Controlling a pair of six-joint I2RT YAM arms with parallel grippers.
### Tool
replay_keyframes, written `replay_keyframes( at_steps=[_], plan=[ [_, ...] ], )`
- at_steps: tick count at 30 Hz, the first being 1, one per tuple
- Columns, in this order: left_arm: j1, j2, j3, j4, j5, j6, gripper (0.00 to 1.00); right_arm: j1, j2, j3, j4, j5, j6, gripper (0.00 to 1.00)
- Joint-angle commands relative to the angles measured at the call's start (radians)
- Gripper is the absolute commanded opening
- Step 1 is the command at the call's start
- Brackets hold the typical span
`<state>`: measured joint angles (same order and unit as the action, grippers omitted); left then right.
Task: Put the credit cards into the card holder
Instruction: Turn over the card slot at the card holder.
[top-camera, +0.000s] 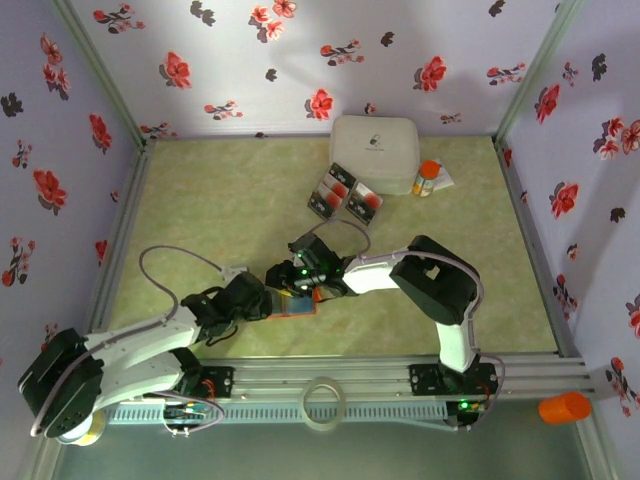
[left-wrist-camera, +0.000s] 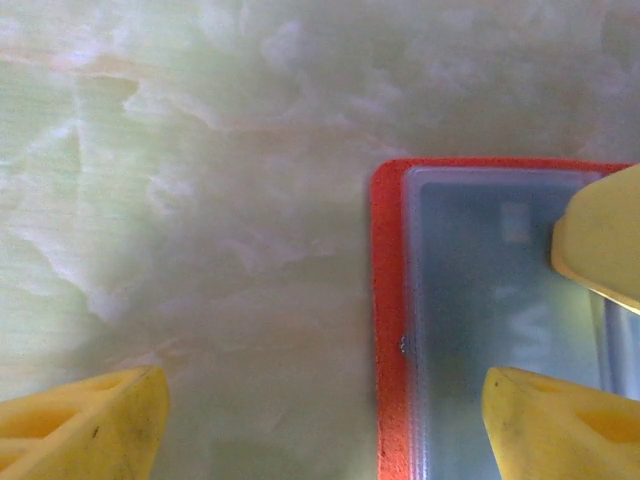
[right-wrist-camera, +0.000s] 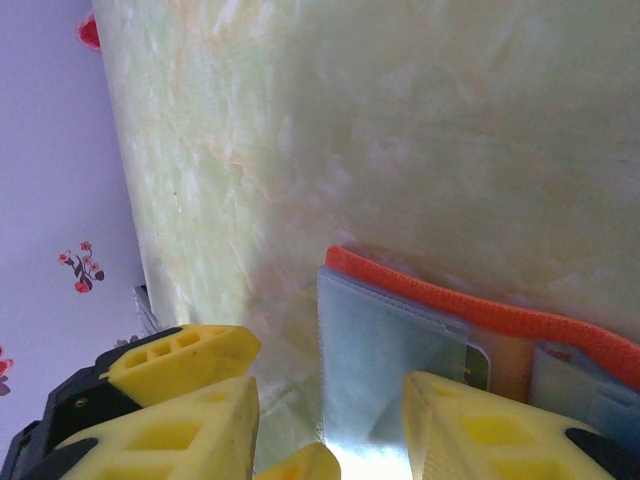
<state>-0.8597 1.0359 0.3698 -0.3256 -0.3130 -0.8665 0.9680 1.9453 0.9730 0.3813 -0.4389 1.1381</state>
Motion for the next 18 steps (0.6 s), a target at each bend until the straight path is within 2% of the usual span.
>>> replay_keyframes(
  at_steps=[1, 10, 13, 18],
  plan=[
    [-0.011, 0.046, 0.015, 0.021, -0.014, -0.004, 0.81, 0.002, 0.009, 0.004, -0.010, -0.010, 0.016, 0.43],
    [-0.028, 0.126, 0.041, 0.016, -0.026, -0.012, 0.78, -0.049, -0.161, -0.038, -0.114, 0.002, -0.050, 0.43],
    [-0.032, 0.121, 0.043, 0.015, -0.026, -0.016, 0.78, -0.064, -0.265, -0.065, -0.276, 0.059, -0.152, 0.44],
    [-0.036, 0.104, 0.043, 0.011, -0.028, -0.020, 0.78, -0.064, -0.404, -0.059, -0.658, 0.289, -0.368, 0.45]
  ],
)
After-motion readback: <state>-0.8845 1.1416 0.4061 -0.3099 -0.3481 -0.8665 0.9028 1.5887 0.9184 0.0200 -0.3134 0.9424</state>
